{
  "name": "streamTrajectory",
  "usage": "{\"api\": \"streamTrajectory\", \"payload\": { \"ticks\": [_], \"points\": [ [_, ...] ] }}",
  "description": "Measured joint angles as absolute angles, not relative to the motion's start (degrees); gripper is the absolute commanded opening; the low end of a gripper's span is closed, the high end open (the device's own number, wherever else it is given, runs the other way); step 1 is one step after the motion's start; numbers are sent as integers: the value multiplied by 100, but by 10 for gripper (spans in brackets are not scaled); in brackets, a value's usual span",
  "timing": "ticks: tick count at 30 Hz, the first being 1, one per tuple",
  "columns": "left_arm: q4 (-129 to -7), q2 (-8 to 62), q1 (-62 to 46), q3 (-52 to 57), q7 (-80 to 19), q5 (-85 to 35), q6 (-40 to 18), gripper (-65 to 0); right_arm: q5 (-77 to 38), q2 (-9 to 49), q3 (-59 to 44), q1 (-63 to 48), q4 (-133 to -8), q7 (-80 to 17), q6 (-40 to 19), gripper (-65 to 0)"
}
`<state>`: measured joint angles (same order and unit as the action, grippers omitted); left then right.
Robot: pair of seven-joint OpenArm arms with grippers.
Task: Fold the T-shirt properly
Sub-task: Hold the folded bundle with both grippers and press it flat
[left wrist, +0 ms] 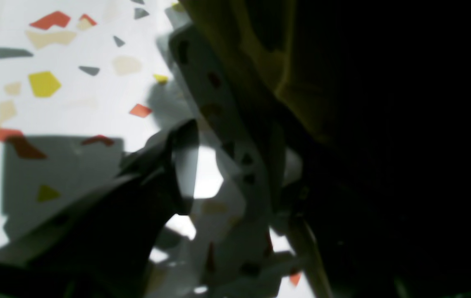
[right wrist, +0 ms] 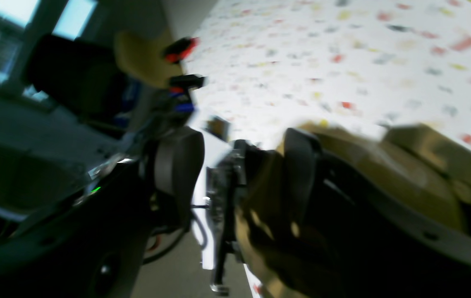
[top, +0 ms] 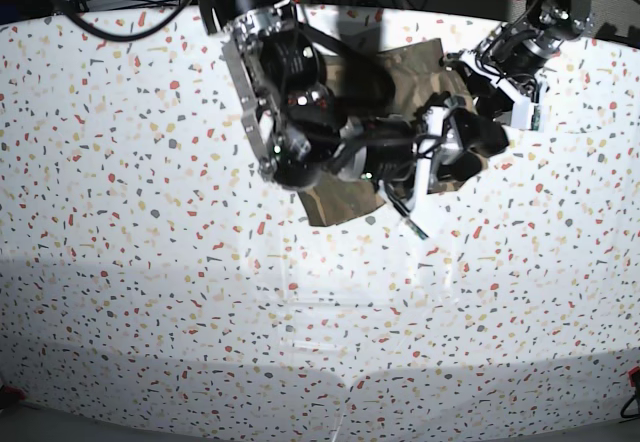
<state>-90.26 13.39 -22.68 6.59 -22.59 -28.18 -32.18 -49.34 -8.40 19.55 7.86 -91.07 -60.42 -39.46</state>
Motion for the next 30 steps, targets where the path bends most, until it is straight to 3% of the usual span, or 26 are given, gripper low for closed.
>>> {"api": "streamTrajectory", "payload": {
  "ticks": [9, 13, 16, 20, 30],
  "points": [
    [-9026, 2185, -2287, 1083, -2362, -2794, -2814, -386, -5216, -843, 1588, 1439, -9111, -6619, -3951, -299],
    [-9028, 2418, -2285, 1752, -2862, -3769, -2812, -386, -4436, -858, 1024, 1553, -9111, -6613, -3953, -310],
    [-9105, 2469, -2303, 2196, -3159, -4576, -3041, -386, -4069, -770, 727, 1551, -9111, -6619, -3951, -413],
    [-9596, 2467, -2447, 2462, -3514, -5693, -3518, -386, -3905, -370, 607, 1520, -9111, -6637, -3953, -640],
    [-11428, 1763, -3159, 2436, -3592, -6322, -3817, -390, -3428, -106, 607, 978, -9105, -6270, -3955, -650]
  ]
}}
